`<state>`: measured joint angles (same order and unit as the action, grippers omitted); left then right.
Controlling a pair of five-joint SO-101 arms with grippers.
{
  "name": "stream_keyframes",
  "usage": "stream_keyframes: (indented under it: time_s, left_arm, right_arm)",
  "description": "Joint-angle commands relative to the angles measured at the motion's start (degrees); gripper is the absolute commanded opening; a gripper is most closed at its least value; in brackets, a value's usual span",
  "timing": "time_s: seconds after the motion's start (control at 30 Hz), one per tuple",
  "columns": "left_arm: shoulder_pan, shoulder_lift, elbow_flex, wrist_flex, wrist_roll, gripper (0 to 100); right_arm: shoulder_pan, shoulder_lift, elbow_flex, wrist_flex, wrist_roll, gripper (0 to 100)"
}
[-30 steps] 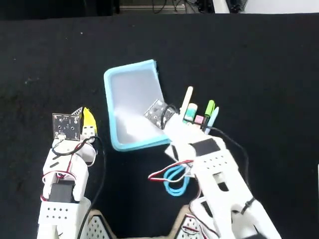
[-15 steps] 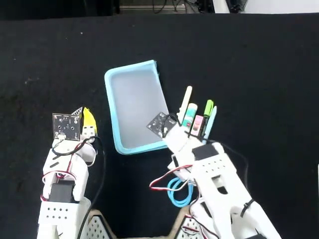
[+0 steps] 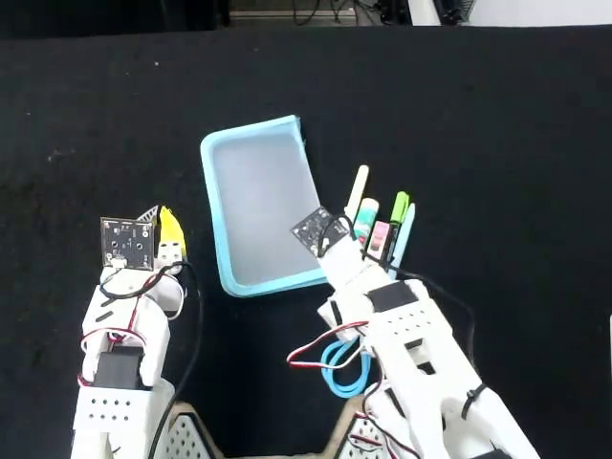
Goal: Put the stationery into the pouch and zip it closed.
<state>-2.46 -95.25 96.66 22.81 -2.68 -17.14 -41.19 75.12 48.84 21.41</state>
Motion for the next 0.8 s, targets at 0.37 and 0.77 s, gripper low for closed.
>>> stream_keyframes:
  time_s: [0.37,0.77]
  left_arm:
    - [-0.48,-0.35,1.19,-1.05,0.26,3]
    - [-0.48,-0.35,1.19,-1.05,0.26,3]
  right_arm:
    - [-0.62,0.84,-0.4,0.35,-0.62,18.4]
    - [0.62,23.6,-12.35,3.34,0.88,18.0]
